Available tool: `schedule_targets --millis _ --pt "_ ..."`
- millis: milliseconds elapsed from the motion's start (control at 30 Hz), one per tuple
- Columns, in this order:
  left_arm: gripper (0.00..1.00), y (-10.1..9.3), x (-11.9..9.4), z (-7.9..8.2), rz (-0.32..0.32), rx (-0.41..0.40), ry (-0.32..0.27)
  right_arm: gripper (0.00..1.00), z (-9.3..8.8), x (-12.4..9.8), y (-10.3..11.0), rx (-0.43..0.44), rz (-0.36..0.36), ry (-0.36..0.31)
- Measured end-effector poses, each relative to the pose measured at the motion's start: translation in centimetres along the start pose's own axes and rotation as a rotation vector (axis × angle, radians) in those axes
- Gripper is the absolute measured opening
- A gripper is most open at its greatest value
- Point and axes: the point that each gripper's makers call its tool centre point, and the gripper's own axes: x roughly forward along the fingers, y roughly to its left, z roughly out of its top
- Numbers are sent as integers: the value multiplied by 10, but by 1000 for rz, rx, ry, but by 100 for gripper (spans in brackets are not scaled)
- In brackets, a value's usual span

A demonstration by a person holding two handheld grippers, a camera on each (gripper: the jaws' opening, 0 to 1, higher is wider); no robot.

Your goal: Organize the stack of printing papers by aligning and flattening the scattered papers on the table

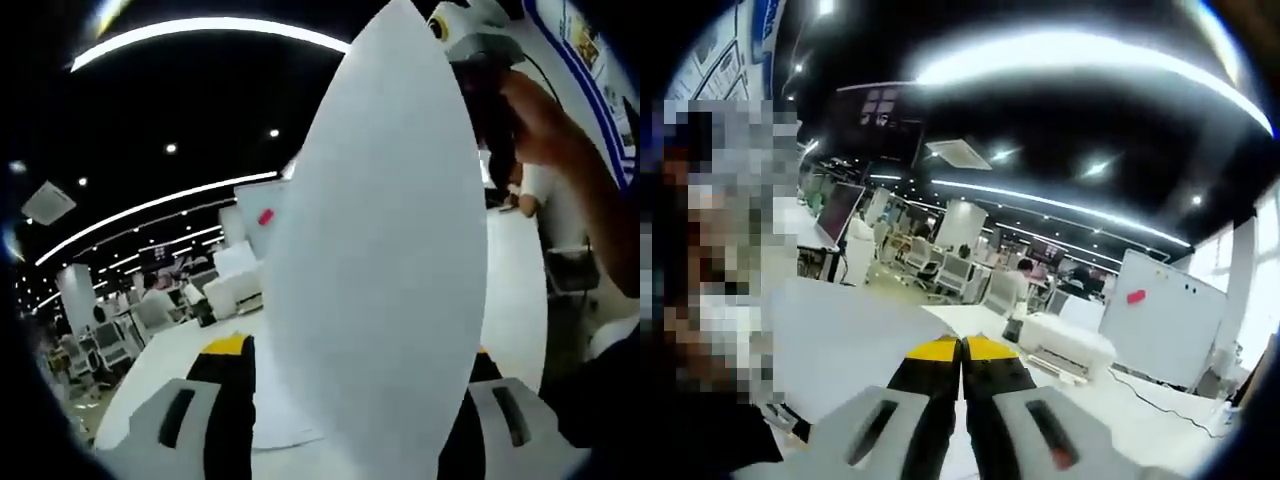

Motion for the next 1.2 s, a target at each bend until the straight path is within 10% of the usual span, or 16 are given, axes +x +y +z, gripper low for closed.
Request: schedule_targets --millis 767,1200 --pt "40 39 -11 1 133 -31 -19 0 8 -8 23 17 89 -12" --pt "7 50 -17 4 145 -57 -42 0 8 -11 28 -9 94 -7"
